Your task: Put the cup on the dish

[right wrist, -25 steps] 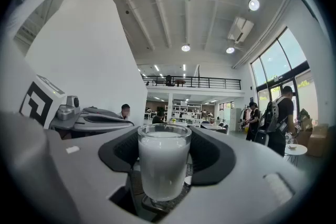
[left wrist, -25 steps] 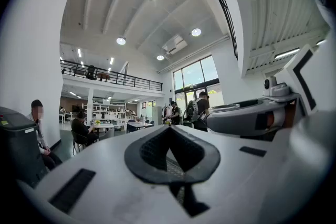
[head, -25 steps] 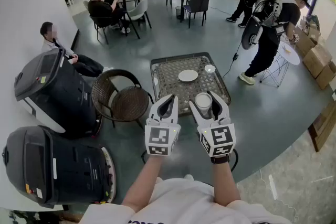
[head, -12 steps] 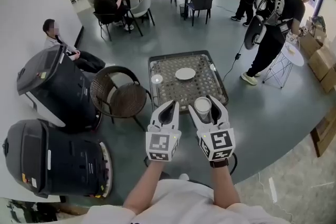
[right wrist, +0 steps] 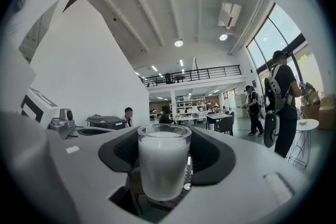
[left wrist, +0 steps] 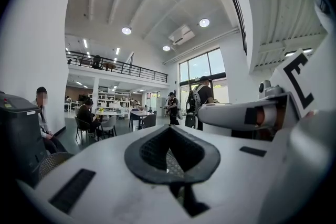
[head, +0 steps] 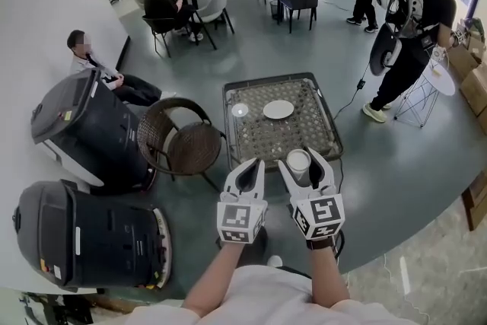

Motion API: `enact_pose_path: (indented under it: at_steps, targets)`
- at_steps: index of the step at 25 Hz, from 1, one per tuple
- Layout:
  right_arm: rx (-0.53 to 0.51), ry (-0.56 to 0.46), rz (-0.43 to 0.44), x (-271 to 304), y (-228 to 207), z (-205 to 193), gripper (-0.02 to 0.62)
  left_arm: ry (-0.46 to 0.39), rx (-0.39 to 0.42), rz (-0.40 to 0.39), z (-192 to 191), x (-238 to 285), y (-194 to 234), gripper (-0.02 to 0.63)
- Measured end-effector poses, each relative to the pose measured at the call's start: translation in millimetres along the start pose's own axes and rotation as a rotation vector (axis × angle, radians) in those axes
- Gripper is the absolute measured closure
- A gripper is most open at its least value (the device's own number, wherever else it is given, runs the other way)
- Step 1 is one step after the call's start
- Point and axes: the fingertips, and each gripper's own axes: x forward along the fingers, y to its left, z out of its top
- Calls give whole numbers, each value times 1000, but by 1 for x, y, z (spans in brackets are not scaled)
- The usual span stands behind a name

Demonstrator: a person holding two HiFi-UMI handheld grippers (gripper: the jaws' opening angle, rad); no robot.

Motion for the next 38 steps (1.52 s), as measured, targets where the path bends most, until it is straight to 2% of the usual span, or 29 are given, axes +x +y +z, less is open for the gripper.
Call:
enact_pose_path:
  at_steps: [5,11,17,23,27,33,36,38]
  targets:
    - [-5,0,0,56,-17,-12,327,5,-27,-5,-10,54,39,603]
    - [-61,-32,-26,132,-41,0,327,-62,-43,3,5,128,97,603]
    - [-54,-96,-114,193,-53,14,327,-160,-11,-75,22,167,141,603]
    - [-33,-6,-184,234,-65,-22,327,-142,-57,-88,1,188,167,603]
    - [-37,-11,-161,258,-73,-32,327,-139,-60,-118,-10,211,174,604]
    - [5,59,-128,289,-89,-71,327,-68,-84,-68,-52,239,191,604]
    - [26,45,-136,301,-103,-80,327,-38,-94,-65,-67,256,196,604]
    - [26,26,-146,310,-114,-84,327,-31,-133,-67,-76,268,202,604]
